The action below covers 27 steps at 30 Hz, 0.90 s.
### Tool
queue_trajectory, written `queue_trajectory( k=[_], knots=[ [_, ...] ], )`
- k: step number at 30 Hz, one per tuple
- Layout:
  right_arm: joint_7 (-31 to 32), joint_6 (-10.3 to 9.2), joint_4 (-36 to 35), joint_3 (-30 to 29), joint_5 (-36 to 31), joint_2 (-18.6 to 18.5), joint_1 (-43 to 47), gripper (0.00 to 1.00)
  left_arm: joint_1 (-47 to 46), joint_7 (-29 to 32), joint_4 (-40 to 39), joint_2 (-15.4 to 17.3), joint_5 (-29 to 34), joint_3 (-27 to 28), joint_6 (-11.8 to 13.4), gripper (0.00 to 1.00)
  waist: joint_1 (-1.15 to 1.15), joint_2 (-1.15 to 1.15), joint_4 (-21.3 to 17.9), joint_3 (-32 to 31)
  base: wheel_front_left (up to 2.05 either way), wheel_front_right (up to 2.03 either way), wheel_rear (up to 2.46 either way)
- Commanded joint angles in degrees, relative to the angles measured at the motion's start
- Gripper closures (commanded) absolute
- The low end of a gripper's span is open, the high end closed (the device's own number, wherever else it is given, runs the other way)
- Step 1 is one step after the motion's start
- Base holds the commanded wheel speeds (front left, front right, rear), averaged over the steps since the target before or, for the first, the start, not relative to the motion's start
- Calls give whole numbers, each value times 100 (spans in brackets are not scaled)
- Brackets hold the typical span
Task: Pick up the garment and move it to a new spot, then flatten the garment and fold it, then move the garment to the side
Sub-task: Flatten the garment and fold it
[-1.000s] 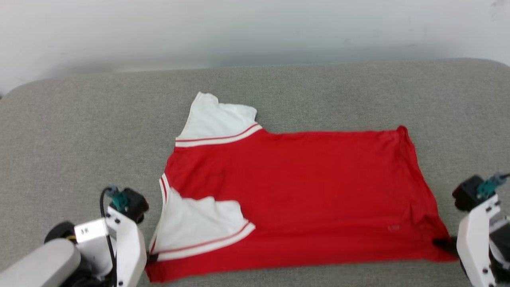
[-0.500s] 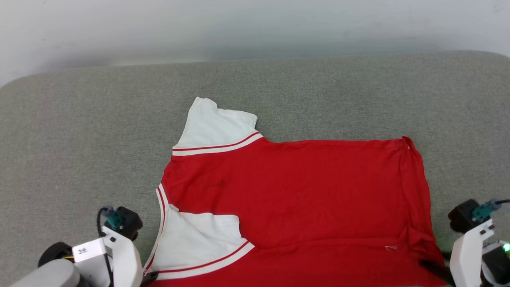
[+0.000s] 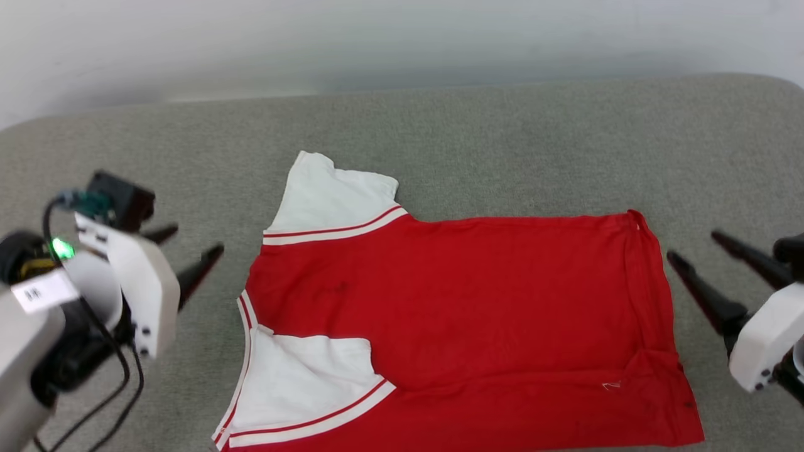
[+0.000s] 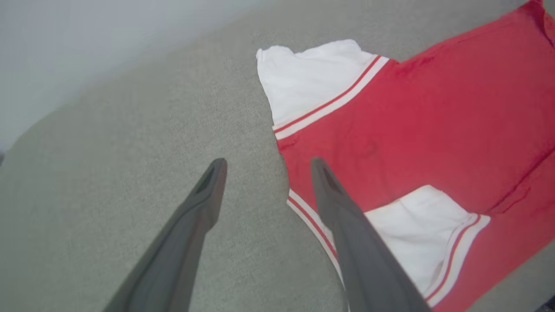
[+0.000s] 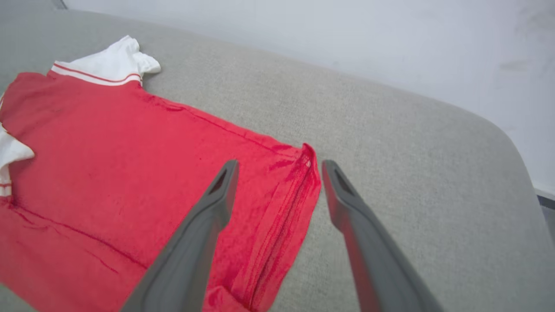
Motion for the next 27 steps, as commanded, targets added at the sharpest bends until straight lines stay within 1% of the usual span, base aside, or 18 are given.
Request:
queue_trajectory(
  k=[1,4,8,11,14,17,20,27],
  knots=[
    [-195,-4,-82,-227,-216,190,46,0,-191,-77,72,-71,99,65,23,0,0,0,-70,128,0,0,0],
    [-559,-3,-328,-783,-855,742,139,0,-613,-167,257,-168,293,169,-18,0,0,0,-203,377,0,0,0],
    [-835,-4,-772,-1370,-1549,1392,268,0,-1198,-57,525,-275,413,272,-114,0,0,0,-381,772,0,0,0],
    [-1006,-3,-1133,-1626,-1894,1834,360,0,-1685,113,802,-355,459,343,-205,0,0,0,-513,1094,0,0,0],
    [-1104,-3,-1433,-1733,-2123,2182,423,0,-2134,427,1117,-466,413,341,-304,0,0,0,-653,1392,0,0,0],
    [-1129,-3,-1648,-1707,-2298,2416,489,0,-2551,866,1406,-558,289,337,-388,0,0,0,-797,1650,0,0,0],
    [-1183,-4,-1799,-1669,-2402,2544,456,0,-2908,1495,1637,-599,148,254,-491,0,0,0,-929,1863,0,0,0],
    [-1168,-3,-1770,-1518,-2412,2598,291,0,-3527,2841,1910,-674,-32,-30,-590,0,0,0,-1155,2274,0,0,0]
  ],
)
